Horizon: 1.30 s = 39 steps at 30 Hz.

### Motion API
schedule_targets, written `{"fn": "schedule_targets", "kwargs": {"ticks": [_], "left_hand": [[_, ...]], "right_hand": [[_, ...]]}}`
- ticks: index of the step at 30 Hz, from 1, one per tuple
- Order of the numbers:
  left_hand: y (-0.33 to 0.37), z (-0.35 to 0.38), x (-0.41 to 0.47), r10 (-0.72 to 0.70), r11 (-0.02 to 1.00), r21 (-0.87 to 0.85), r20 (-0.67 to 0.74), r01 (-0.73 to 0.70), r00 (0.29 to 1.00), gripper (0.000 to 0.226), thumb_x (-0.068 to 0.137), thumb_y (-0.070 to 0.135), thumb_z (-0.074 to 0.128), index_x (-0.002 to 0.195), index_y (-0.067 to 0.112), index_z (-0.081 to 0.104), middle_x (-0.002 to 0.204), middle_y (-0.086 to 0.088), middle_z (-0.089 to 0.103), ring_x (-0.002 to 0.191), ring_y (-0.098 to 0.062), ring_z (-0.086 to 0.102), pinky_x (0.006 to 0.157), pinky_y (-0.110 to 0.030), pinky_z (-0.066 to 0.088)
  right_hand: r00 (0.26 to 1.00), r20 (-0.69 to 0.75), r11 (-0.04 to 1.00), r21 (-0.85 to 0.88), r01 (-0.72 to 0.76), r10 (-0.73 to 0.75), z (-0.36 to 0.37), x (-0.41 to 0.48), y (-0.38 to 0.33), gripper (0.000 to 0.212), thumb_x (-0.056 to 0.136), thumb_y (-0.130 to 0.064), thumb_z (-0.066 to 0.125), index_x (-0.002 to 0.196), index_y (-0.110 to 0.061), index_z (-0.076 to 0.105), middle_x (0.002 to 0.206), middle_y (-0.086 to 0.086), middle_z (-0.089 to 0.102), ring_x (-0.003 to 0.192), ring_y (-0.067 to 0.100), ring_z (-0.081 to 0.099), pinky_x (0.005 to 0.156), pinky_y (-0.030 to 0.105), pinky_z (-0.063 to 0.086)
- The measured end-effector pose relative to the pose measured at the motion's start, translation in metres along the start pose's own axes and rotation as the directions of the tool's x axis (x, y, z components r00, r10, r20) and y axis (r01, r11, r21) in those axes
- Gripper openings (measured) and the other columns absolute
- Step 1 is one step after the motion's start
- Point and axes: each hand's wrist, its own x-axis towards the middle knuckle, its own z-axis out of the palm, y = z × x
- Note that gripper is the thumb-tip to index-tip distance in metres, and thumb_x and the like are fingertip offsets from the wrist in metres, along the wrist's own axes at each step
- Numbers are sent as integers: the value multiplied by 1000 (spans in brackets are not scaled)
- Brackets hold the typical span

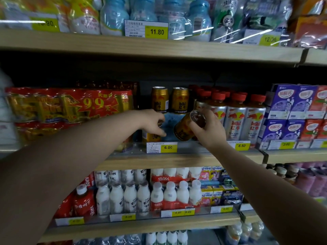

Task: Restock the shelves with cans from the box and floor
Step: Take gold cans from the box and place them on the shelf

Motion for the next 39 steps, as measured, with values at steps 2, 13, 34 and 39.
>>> {"fn": "schedule_targets", "kwargs": {"ticks": [2, 13, 34, 39], "left_hand": [[5, -3, 0, -11, 1000, 24, 42, 10, 999, 64, 80, 34, 71, 135, 23, 41, 131, -9, 43, 96, -21, 51, 76, -31, 48], [1, -12, -31, -240, 885, -461, -336, 63, 911, 55, 65, 42, 80, 109, 32, 48, 121, -2, 41, 105, -19, 44, 75, -32, 43], [20, 2, -63, -418, -544, -833, 161, -104, 894, 51, 83, 34, 68, 118, 11, 40, 114, -18, 50, 112, -37, 54, 70, -51, 54], [22, 9, -55, -456, -264, -957, 16, -118, 890, 59, 79, 34, 72, 124, 16, 38, 133, -18, 46, 111, -40, 56, 61, -47, 59]], "right_hand": [[1000, 9, 1000, -7, 14, -14, -2, -1, 0, 55, 83, -44, 62, 130, -19, 47, 127, 3, 55, 104, 12, 48, 82, 28, 39], [968, 248, 996, -81, 44, -23, 2, 15, -2, 59, 79, -59, 55, 128, -27, 53, 121, 0, 59, 106, 21, 58, 85, 40, 53], [954, 298, 967, 234, -102, 28, 10, 23, -47, 48, 93, -43, 49, 136, -21, 45, 123, -1, 55, 114, 17, 52, 84, 29, 44], [925, 381, 869, 462, -178, -13, 0, 20, -74, 37, 86, -41, 64, 113, -19, 50, 100, -1, 61, 87, 9, 61, 71, 24, 51]]}}
